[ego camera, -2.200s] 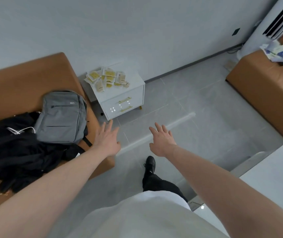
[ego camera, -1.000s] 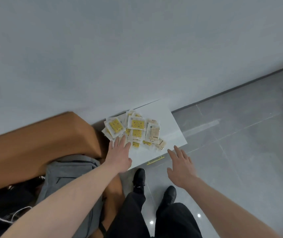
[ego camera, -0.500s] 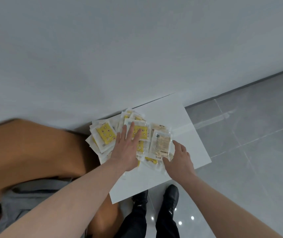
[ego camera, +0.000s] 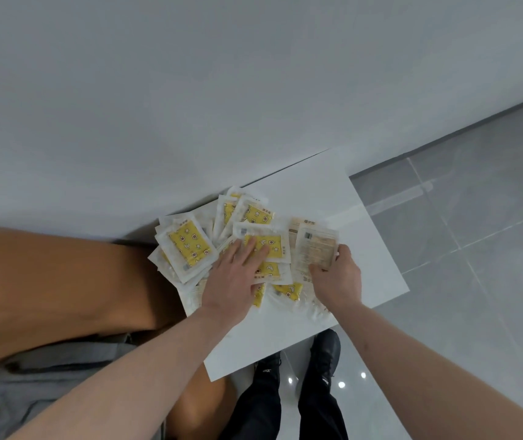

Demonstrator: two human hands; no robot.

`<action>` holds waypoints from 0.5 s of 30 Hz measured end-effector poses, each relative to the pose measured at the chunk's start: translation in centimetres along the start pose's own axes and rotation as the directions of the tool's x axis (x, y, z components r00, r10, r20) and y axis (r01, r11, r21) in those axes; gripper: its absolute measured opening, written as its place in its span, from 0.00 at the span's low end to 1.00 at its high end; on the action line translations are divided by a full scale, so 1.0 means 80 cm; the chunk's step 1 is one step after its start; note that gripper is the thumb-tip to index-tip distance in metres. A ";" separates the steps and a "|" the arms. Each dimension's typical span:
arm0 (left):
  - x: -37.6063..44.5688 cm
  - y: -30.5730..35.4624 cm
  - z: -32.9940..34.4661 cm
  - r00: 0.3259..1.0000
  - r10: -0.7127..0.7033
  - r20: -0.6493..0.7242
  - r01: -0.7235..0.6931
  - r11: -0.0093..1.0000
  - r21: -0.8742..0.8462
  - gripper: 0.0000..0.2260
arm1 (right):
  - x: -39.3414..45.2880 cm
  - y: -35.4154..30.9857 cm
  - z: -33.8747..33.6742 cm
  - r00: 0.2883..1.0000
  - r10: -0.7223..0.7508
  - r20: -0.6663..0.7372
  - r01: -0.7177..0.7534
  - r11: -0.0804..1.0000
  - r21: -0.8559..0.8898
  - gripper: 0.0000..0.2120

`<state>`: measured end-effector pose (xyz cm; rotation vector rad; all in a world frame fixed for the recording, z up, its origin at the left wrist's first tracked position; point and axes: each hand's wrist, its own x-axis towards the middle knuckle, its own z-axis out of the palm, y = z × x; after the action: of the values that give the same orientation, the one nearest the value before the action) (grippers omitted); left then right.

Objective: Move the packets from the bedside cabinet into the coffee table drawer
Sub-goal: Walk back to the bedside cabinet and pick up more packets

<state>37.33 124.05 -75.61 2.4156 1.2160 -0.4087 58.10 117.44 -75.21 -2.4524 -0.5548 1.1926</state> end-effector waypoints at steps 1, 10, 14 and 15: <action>-0.001 0.000 -0.002 0.999 0.018 -0.029 -0.018 0.999 -0.031 0.35 | 0.000 0.005 -0.006 1.000 -0.004 -0.018 0.004 1.000 0.007 0.12; -0.004 0.013 -0.034 0.935 -0.112 -0.338 -0.026 0.925 -0.379 0.21 | -0.003 0.024 -0.036 0.997 0.058 -0.042 -0.054 0.994 0.093 0.07; -0.005 0.020 -0.050 0.831 -0.436 -0.345 0.151 0.774 -0.614 0.21 | 0.002 0.008 -0.019 0.997 -0.013 -0.078 0.018 0.998 0.065 0.17; -0.006 0.019 -0.052 0.808 -0.497 -0.316 0.172 0.713 -0.680 0.20 | 0.003 0.003 -0.013 0.995 -0.024 -0.094 0.030 0.998 0.059 0.21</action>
<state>38.62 124.84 -71.38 1.7248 1.6963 0.4923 59.16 117.20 -74.90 -2.4278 -0.5162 1.0633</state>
